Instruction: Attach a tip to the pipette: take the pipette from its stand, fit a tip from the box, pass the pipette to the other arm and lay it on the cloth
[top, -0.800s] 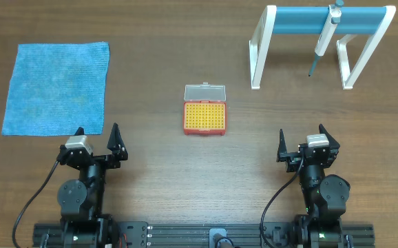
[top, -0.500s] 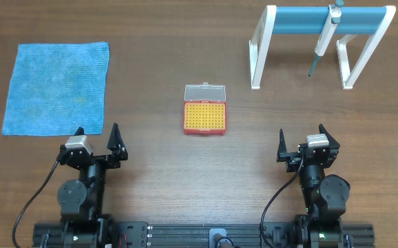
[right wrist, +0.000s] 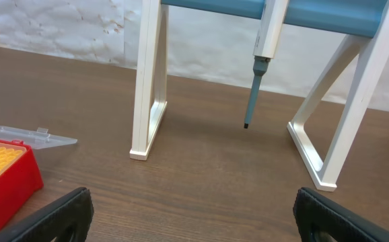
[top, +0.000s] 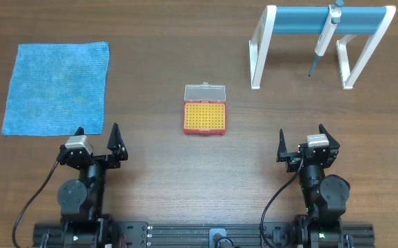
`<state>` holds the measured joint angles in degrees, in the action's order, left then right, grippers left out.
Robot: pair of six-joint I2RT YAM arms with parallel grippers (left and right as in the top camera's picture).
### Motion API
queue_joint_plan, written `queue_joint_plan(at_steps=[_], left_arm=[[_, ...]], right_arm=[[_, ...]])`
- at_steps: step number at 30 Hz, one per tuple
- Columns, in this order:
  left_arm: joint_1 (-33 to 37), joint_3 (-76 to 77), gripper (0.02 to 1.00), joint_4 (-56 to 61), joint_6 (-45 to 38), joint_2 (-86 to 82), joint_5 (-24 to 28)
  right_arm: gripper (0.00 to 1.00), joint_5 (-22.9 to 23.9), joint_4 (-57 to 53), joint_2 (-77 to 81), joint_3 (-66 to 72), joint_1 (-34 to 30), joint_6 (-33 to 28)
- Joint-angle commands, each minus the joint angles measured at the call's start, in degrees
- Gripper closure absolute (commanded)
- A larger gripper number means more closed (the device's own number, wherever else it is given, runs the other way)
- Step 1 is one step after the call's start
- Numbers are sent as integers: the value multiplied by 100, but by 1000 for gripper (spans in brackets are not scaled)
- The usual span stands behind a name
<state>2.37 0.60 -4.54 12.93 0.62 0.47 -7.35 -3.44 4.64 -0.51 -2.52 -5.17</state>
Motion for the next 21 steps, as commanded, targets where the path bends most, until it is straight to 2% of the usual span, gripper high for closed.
queue_joint_plan(at_steps=[1,11,14,16,17,19,21], left_arm=[[13,-28,95,-9,13,-37,4],[13,-28,95,-9,13,-37,4],[13,-28,95,-11,13,-37,4],[13,-28,95,-9,13,-37,4],[13,-28,95,-9,13,-37,4],[13,-28,95,-11,13,-37,4],[13,-28,95,-11,13,-37,4]], right_arm=[[40,72,-17,-2,28,-7,87],[40,74,-17,-2,28,-7,85],[40,-4,284,76,-61,-9,101],[38,-404,938,1073,-417,-258,778],[40,-374,1309,2216,-885,-546,925],[40,-365,1471,3084,-1587,-647,925],[40,-363,2562,4098,-1810,-883,922]])
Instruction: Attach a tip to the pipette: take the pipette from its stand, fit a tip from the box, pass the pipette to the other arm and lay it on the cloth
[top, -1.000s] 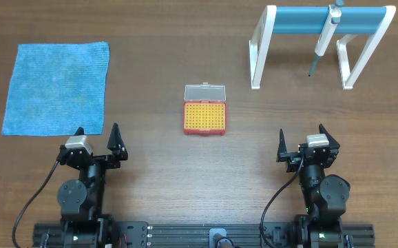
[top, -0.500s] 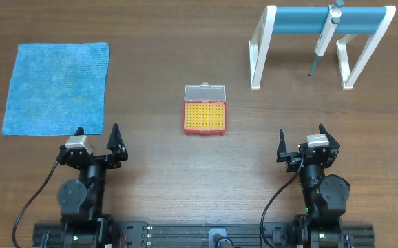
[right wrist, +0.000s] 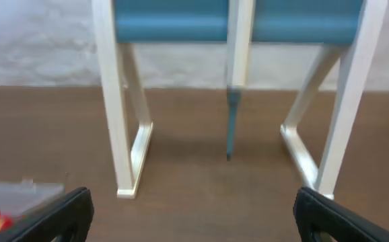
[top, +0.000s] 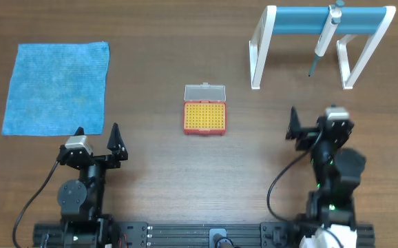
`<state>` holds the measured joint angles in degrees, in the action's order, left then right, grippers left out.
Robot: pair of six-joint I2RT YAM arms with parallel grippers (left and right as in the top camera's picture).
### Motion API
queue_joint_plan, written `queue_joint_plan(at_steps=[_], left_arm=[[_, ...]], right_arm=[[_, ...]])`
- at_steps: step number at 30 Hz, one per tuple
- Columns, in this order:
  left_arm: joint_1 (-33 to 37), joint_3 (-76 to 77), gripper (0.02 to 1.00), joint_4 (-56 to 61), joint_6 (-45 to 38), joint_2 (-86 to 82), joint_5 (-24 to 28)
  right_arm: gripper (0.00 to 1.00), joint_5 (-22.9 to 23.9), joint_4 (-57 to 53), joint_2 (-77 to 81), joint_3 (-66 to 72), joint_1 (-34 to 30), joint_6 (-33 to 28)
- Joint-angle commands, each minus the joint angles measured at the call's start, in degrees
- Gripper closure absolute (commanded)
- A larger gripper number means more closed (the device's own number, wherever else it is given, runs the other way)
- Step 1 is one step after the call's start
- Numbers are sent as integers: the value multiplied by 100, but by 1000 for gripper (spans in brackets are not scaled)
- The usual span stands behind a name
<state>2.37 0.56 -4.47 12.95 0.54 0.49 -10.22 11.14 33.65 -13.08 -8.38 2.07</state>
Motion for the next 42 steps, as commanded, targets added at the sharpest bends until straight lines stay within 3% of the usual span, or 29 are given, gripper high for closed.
queue_joint_plan(at_steps=[1,9,29,42], left_arm=[[13,-24,95,-17,11,-28,2],[13,-24,95,-15,11,-28,2],[13,-24,97,-15,11,-28,2],[13,-24,95,-17,11,-28,2]], right_arm=[[40,-101,1515,1587,-619,-426,201],[40,-101,3797,3681,-866,-358,-42],[40,-94,3873,5908,-2433,-186,-37],[40,-92,3869,6067,-2564,-9,-39]])
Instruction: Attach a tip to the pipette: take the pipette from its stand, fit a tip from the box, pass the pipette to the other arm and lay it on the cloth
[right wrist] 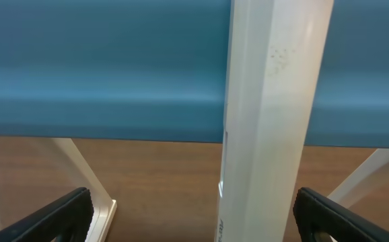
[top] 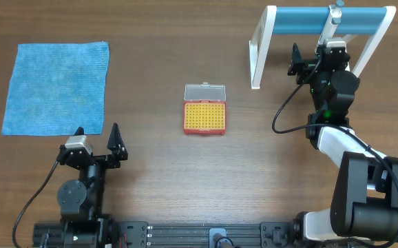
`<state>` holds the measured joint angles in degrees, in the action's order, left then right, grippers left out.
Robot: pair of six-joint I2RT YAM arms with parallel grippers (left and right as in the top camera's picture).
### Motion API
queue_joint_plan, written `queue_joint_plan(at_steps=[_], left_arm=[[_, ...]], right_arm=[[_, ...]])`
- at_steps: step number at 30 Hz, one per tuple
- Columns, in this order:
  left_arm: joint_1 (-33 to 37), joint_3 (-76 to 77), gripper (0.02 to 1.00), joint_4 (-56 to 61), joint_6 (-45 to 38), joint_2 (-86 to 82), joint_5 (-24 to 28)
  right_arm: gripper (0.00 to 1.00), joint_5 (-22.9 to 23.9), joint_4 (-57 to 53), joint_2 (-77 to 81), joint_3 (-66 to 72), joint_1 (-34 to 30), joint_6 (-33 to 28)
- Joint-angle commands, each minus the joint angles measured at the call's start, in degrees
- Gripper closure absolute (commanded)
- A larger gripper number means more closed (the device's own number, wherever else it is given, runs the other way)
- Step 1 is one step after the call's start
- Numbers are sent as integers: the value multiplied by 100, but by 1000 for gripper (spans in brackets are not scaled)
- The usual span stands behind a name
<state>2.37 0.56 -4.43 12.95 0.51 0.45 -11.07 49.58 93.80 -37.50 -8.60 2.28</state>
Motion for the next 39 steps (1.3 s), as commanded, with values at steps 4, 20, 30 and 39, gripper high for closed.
queue_joint_plan(at_steps=[4,20,30,39], left_arm=[[13,-24,95,-20,11,-26,7],[13,-24,95,-20,11,-26,7],[13,-24,95,-20,11,-26,7],[13,-24,95,-20,11,-26,7]], right_arm=[[45,-7,59,208,-251,17,-61],[925,-9,221,-81,-249,17,-61],[925,-11,151,-723,-48,20,-59],[925,-11,-669,-1707,516,2323,-63]])
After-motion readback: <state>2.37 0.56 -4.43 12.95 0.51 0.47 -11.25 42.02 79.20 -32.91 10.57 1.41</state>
